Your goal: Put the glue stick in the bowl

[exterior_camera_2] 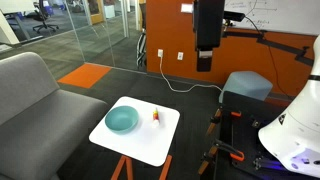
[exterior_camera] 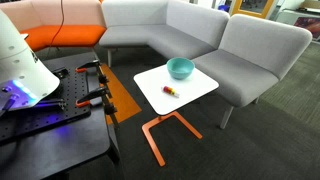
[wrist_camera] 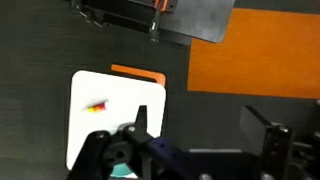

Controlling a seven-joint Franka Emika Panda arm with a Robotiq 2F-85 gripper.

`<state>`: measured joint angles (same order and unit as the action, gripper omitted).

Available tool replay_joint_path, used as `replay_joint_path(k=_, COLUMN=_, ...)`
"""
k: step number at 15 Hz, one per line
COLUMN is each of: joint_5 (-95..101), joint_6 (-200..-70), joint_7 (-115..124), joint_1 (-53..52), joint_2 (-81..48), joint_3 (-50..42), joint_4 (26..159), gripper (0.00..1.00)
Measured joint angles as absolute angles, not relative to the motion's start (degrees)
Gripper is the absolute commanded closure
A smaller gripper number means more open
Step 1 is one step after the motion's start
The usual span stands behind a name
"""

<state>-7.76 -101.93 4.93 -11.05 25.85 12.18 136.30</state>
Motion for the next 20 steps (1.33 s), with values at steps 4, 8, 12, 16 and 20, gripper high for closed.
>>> replay_joint_path(k=4, joint_5=-7.8, joint_6=-101.9, joint_7=4.9, joint_1=-11.0, joint_2=25.9, joint_3=12.2, joint_4=136.3, gripper=0.00)
replay_joint_path(k=8, joint_5=-7.2, joint_6=-103.9, joint_7=7.4, joint_1=-10.1, joint_2=25.6, joint_3=12.1, joint_4=136.7, gripper=0.00)
replay_joint_path(k=12, joint_5=-4.4, joint_6=-118.0, joint_7=11.9, joint_1=-3.6, joint_2=20.8, joint_3=9.5, joint_4=140.7, gripper=0.00)
replay_joint_path(k=16, joint_5=-2.2, joint_6=-135.9, joint_7=14.9, joint_1=3.1, joint_2=8.8, joint_3=4.2, joint_4=144.2, gripper=0.00)
replay_joint_path(k=20, joint_5=0.7, joint_6=-148.3, joint_7=23.9, joint_1=5.5, joint_2=-4.9, joint_3=-0.2, joint_4=143.6, gripper=0.00)
